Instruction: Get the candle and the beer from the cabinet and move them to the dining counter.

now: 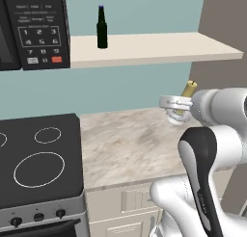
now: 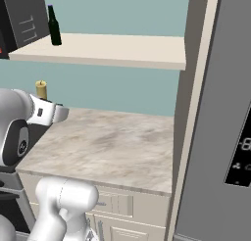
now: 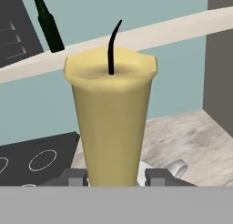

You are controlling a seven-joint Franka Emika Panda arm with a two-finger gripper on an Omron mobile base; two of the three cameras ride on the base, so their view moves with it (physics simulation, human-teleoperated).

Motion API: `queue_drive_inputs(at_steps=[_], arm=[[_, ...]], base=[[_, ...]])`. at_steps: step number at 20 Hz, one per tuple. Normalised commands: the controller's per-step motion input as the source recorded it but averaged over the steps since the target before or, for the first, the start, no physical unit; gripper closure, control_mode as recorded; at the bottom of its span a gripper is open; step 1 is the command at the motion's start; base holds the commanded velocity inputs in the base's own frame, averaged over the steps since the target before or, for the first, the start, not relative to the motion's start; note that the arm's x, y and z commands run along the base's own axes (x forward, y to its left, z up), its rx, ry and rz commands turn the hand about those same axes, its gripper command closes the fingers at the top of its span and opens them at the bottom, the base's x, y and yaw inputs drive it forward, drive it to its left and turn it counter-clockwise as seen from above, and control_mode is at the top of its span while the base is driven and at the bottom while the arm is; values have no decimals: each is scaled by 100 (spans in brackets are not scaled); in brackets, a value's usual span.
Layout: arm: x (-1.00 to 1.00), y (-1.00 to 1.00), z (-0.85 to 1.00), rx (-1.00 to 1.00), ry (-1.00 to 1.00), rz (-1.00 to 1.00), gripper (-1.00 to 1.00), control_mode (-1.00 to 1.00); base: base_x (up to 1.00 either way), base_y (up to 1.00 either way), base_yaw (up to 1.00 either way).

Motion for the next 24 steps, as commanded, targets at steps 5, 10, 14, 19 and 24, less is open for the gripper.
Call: queue_drive_inputs(at_steps=[5, 10, 14, 19, 24], arm=[[0, 0, 0, 0, 0, 0, 100, -100], [0, 0, 0, 0, 0, 0, 100, -100], [0, 0, 0, 0, 0, 0, 100, 100], [0, 0, 0, 0, 0, 0, 100, 100], [0, 0, 0, 0, 0, 0, 100, 100]], base=[[0, 0, 0], [0, 0, 0], [0, 0, 0], [0, 0, 0], [0, 0, 0]])
